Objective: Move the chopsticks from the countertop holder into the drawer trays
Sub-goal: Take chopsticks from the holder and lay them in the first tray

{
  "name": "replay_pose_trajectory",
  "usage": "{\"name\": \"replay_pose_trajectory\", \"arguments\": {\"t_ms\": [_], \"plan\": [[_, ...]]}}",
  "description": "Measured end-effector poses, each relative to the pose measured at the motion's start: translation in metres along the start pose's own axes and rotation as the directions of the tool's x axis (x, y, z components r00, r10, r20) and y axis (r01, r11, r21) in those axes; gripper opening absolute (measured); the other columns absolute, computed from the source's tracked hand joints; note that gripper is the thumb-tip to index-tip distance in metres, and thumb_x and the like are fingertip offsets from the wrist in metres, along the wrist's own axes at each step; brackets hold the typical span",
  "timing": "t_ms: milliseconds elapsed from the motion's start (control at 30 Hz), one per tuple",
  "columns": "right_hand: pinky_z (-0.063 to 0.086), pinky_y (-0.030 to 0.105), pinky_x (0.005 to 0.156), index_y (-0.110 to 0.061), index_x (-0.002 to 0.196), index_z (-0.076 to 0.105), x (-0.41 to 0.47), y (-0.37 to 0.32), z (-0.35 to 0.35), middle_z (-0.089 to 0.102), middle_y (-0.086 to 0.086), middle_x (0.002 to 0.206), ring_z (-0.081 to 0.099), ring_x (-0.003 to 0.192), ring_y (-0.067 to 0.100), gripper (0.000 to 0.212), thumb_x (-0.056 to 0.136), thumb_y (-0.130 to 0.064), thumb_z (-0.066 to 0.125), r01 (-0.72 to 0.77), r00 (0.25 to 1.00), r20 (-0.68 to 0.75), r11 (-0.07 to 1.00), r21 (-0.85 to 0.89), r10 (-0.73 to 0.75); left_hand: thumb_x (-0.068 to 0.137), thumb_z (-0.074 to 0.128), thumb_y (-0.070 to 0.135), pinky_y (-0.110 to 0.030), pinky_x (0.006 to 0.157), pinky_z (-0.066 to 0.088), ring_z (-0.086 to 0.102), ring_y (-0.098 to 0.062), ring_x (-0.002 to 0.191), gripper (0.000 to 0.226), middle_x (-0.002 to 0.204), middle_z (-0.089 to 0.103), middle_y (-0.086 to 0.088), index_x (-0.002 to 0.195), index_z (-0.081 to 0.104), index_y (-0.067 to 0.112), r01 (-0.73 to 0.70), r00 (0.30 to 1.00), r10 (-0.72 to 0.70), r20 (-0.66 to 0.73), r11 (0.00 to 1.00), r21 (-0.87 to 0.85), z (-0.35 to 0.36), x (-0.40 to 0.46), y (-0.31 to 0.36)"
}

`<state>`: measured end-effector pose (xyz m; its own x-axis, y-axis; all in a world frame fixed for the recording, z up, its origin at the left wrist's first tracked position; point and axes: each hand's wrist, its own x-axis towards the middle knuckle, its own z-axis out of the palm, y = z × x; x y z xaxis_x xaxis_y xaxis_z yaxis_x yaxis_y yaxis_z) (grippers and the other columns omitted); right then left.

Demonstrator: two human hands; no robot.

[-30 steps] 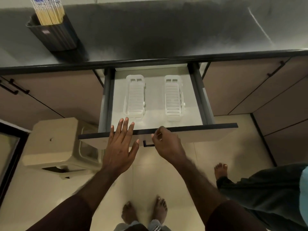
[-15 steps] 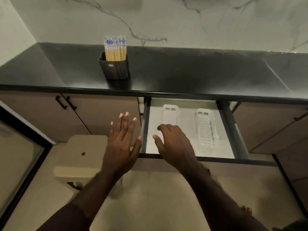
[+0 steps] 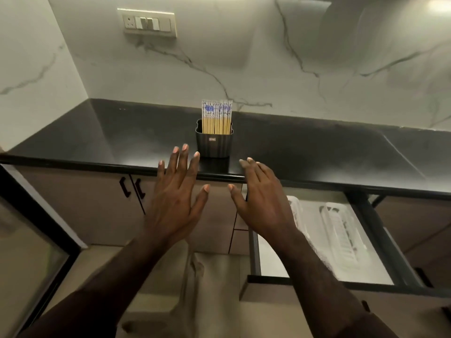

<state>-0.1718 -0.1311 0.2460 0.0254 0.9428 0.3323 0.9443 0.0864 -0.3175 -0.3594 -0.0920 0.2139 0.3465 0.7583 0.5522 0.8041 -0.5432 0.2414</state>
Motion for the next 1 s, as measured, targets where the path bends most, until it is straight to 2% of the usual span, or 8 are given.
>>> {"name": "replay_pose_trajectory", "arguments": {"t_ms": [133, 333, 467, 667, 800, 1000], "plan": [[0.017, 0.038, 0.119, -0.018, 0.153, 0.022, 0.038, -0.010, 0.005, 0.025, 0.006, 0.160, 0.017, 0.149, 0.020, 0.068, 0.097, -0.049, 0.045, 0.004, 1.000, -0.004, 1.000, -0.024, -0.005, 0.098, 0.030, 0.048, -0.048, 0.123, 0.003, -0.003, -0.023, 0.153, 0.071, 0.164, 0.004, -0.011, 0.156, 0.015, 0.010, -0.020, 0.999, 0.019, -0.025, 1.000, -0.009, -0.001, 0.033, -0.027], [0.018, 0.040, 0.121, -0.017, 0.153, 0.022, 0.100, -0.012, 0.022, 0.025, 0.007, 0.160, 0.015, 0.149, 0.021, 0.069, 0.096, -0.049, 0.047, -0.003, 0.999, -0.043, 1.000, 0.005, 0.004, 0.099, 0.033, 0.046, -0.049, 0.123, 0.005, 0.000, -0.024, 0.153, 0.070, 0.164, 0.006, -0.011, 0.156, 0.017, 0.008, -0.047, 0.998, 0.048, -0.041, 0.999, 0.026, 0.012, 0.083, -0.060], [0.018, 0.039, 0.119, -0.019, 0.153, 0.020, 0.145, -0.004, 0.038, 0.023, 0.005, 0.161, 0.014, 0.149, 0.020, 0.070, 0.096, -0.050, 0.046, -0.018, 1.000, -0.017, 0.999, 0.039, 0.019, 0.099, 0.034, 0.045, -0.049, 0.123, 0.006, -0.001, -0.022, 0.153, 0.070, 0.165, 0.005, -0.009, 0.157, 0.013, 0.011, -0.030, 0.999, 0.030, -0.032, 0.999, 0.016, 0.032, 0.120, -0.080], [0.023, 0.040, 0.118, -0.020, 0.153, 0.022, 0.199, 0.010, 0.055, 0.028, 0.005, 0.159, 0.018, 0.148, 0.020, 0.069, 0.096, -0.047, 0.049, -0.030, 1.000, -0.002, 0.997, 0.072, 0.030, 0.099, 0.036, 0.043, -0.046, 0.123, 0.004, -0.003, -0.019, 0.153, 0.069, 0.165, 0.004, -0.006, 0.156, 0.009, 0.017, -0.001, 1.000, 0.000, -0.014, 1.000, -0.030, 0.060, 0.160, -0.105], [0.022, 0.039, 0.117, -0.019, 0.153, 0.020, 0.219, 0.011, 0.063, 0.028, 0.004, 0.159, 0.019, 0.147, 0.020, 0.070, 0.096, -0.046, 0.050, -0.054, 0.998, 0.021, 0.997, 0.060, 0.053, 0.099, 0.032, 0.044, -0.046, 0.123, 0.005, -0.001, -0.019, 0.153, 0.066, 0.164, 0.003, -0.005, 0.155, 0.010, 0.017, -0.001, 1.000, 0.002, 0.008, 0.998, -0.068, 0.072, 0.177, -0.118], [0.034, 0.038, 0.112, -0.019, 0.152, 0.026, 0.231, -0.001, 0.069, 0.043, 0.003, 0.150, 0.035, 0.140, 0.020, 0.068, 0.095, -0.041, 0.054, -0.098, 0.995, -0.019, 0.993, 0.058, 0.100, 0.098, 0.029, 0.047, -0.042, 0.123, 0.004, 0.000, -0.018, 0.152, 0.067, 0.163, 0.003, -0.003, 0.155, 0.012, 0.017, -0.025, 0.999, 0.031, 0.040, 0.992, -0.127, 0.075, 0.189, -0.137]]}}
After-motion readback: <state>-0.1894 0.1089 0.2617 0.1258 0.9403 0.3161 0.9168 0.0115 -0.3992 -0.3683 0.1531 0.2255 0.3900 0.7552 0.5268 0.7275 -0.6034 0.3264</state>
